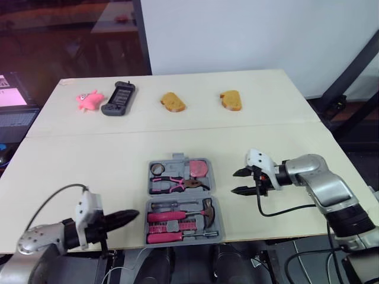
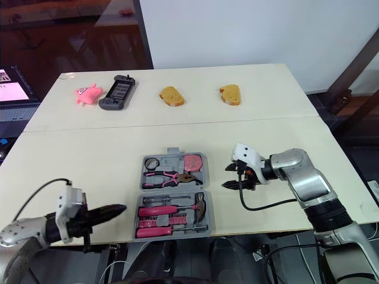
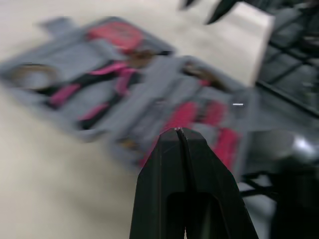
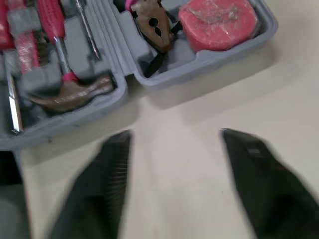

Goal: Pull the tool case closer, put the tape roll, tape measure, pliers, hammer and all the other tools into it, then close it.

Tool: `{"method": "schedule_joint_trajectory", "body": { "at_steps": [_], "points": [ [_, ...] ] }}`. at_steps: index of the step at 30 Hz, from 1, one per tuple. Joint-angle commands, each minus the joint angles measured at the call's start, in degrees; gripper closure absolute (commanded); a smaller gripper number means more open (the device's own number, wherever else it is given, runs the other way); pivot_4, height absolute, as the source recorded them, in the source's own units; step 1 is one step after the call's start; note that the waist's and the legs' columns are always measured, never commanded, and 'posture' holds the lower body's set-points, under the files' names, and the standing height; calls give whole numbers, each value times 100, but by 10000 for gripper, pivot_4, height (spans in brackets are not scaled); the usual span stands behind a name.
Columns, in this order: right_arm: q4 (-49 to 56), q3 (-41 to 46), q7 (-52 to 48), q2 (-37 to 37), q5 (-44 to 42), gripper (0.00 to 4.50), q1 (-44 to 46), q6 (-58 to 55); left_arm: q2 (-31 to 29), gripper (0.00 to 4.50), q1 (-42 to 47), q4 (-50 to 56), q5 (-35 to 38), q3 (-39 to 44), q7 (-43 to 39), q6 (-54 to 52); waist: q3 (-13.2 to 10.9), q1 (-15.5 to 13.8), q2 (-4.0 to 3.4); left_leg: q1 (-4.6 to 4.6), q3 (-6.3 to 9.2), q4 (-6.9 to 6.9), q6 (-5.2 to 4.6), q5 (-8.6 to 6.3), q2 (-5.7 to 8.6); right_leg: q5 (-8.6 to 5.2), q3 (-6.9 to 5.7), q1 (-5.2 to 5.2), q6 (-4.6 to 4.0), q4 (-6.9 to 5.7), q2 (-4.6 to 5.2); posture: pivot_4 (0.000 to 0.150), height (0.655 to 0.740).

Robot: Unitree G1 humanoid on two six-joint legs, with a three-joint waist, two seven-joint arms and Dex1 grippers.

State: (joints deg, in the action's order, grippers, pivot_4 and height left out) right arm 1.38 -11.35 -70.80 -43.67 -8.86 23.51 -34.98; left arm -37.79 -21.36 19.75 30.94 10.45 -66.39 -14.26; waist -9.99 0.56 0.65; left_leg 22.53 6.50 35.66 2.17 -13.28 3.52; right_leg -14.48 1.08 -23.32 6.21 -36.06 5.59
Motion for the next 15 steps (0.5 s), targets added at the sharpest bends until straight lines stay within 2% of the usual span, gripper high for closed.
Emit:
{"method": "schedule_joint_trajectory", "body": {
  "at_steps": [1,7,11,15],
  "points": [
    [-33,214,359,282,-342,721,253,-819,83,45000,156,300,-230,-696,52,-22,0,2,0,0,0,0,0,0,0,-1,0,0,-3,0,0,1500,7400],
    [-242,221,825,786,-697,721,532,-1880,304,45000,718,-19,-931,-1704,402,19,-1,1,-2,2,-1,0,0,0,2,0,0,-1,-4,0,-10,1500,7400],
    [-631,292,1265,1140,-713,721,850,-2008,353,45000,847,-301,-1510,-2005,882,116,-1,23,-4,1,-2,-3,0,0,1,0,1,-6,-3,-2,-10,1500,7400],
    [-967,281,1486,1325,-734,721,1054,-1989,442,45000,830,-255,-1628,-2162,1135,18,-2,3,-4,3,-2,-3,-1,0,3,1,1,-7,-1,-2,-11,1500,7400]
  ]
}}
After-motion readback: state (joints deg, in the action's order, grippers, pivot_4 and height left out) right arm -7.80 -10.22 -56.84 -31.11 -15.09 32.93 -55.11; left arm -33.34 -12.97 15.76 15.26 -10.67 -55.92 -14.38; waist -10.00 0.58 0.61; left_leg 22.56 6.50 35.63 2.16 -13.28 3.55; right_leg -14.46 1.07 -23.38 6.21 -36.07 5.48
